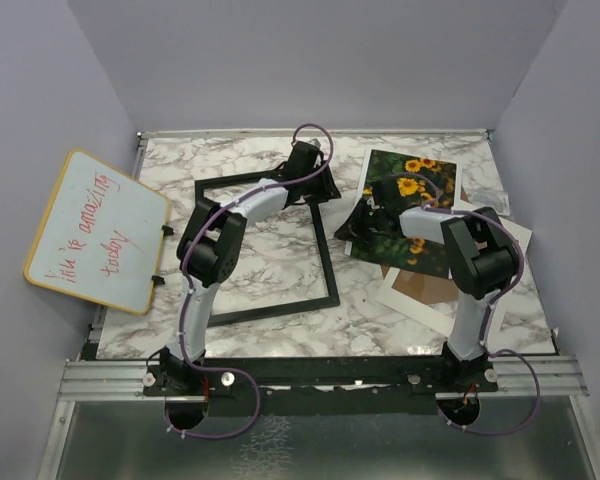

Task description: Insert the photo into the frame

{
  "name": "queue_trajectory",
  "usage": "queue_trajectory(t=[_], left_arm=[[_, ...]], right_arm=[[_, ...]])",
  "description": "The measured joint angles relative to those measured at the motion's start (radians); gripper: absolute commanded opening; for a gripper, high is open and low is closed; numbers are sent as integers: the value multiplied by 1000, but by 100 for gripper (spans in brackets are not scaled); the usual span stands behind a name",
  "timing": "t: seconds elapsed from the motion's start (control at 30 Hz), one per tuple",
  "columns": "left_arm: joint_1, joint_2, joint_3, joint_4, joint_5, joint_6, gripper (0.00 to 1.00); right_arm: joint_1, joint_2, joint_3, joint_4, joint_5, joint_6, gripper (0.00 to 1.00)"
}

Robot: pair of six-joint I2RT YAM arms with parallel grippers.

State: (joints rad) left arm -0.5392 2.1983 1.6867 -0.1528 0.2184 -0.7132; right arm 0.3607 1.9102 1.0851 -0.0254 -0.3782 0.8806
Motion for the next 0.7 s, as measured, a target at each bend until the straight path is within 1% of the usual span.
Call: queue_trajectory(t=[0.07,0.13,0.2,0.4,0.57,0.7], left_arm=[[0,15,18,-16,-19,3,44],[0,33,31,-24,-31,3,45],[0,47,35,-33,-32,3,48],[0,62,34,-57,-21,3,55],[0,62,33,-51,18,-5,59],[0,62,25,-44,51,-25,61]], right_arm=[[11,29,3,-15,23,0,22],[19,23,4,-25,57,-3,23],[25,11,1,-34,96,-8,27],[32,-89,-65,-104,249,-37,35],[31,-171,-115,-185,370,-74,39],[31,-201,-118,-257,445,-108,39]])
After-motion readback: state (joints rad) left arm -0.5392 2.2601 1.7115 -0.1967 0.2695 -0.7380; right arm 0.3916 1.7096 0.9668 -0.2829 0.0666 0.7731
